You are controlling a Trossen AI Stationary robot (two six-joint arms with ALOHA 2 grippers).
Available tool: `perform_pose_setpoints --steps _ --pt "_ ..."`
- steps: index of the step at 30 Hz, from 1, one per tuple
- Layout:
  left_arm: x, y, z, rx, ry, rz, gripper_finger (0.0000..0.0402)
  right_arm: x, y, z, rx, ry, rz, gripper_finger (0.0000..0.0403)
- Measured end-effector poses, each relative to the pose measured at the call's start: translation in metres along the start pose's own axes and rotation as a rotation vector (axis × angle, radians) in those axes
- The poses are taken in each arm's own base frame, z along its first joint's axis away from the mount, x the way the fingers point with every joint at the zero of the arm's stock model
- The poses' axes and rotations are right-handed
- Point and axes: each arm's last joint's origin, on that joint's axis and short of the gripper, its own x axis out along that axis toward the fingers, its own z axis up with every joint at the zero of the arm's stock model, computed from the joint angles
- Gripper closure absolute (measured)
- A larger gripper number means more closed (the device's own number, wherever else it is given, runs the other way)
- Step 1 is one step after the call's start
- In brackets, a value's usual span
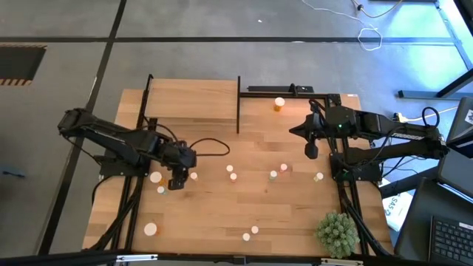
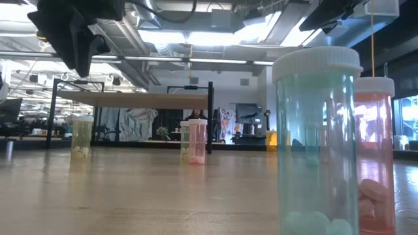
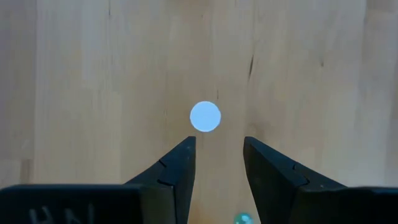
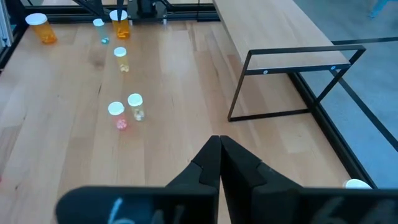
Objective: Pick and place medicine bottles onto shelf by color
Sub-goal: Put the left small yellow pill on the shelf
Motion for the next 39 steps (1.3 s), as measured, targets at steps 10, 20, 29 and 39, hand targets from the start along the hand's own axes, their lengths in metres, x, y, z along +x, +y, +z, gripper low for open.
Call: perform_pose_setpoints --steps 10,20,29,39 --pt "0.026 -0.004 0.007 0.005 0.066 0.023 0.0273 0.0 0.0 0.0 -0.001 0.001 0.0 0.039" --pt "0.041 -0.006 0.011 0.013 0.08 0.035 0.0273 0.0 0.0 0.0 -0.004 0.002 -0.001 0.039" --pt "0.047 -0.006 0.012 -0.024 0.085 0.043 0.0273 0.0 0.0 -0.001 -0.024 0.005 -0.001 0.039" --pt "0.058 -0.005 0.008 -0.03 0.109 0.053 0.0273 0.0 0.0 -0.001 -0.028 0.005 -0.001 0.039"
